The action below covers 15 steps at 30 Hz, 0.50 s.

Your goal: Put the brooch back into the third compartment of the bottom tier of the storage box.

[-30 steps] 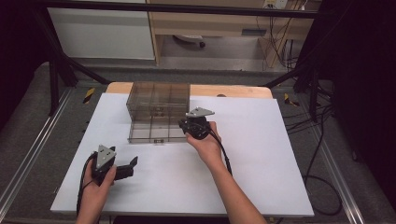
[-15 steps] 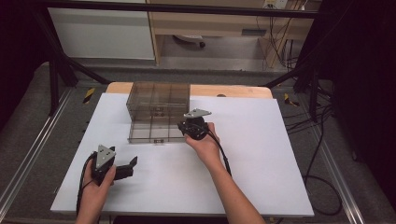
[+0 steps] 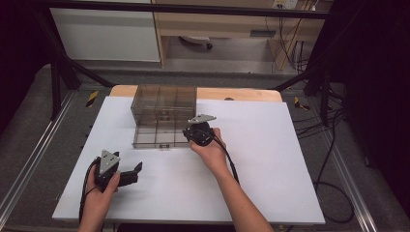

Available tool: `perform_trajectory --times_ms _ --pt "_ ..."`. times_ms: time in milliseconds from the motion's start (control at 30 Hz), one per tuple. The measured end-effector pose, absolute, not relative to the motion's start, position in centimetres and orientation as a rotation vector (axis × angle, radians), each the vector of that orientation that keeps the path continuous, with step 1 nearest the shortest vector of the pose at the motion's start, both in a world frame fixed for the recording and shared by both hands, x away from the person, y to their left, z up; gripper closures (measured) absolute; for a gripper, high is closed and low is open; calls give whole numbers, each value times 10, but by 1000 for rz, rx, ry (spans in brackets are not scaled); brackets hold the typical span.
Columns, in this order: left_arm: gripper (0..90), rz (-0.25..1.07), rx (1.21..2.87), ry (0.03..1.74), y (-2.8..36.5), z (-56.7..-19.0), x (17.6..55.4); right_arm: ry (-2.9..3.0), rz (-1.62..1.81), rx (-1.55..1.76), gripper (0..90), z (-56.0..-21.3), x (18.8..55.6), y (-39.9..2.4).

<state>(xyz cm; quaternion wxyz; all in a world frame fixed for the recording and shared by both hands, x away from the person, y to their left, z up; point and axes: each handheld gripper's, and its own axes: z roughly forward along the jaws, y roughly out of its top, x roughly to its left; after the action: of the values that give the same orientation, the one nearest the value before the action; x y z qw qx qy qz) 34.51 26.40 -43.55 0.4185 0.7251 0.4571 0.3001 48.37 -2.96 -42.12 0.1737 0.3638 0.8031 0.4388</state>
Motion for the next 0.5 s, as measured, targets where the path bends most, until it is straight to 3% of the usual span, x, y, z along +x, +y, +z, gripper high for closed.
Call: perform_trajectory --times_ms 500 --pt "73 751 1822 1145 264 -436 345 2273 1242 1044 765 -420 483 -31"
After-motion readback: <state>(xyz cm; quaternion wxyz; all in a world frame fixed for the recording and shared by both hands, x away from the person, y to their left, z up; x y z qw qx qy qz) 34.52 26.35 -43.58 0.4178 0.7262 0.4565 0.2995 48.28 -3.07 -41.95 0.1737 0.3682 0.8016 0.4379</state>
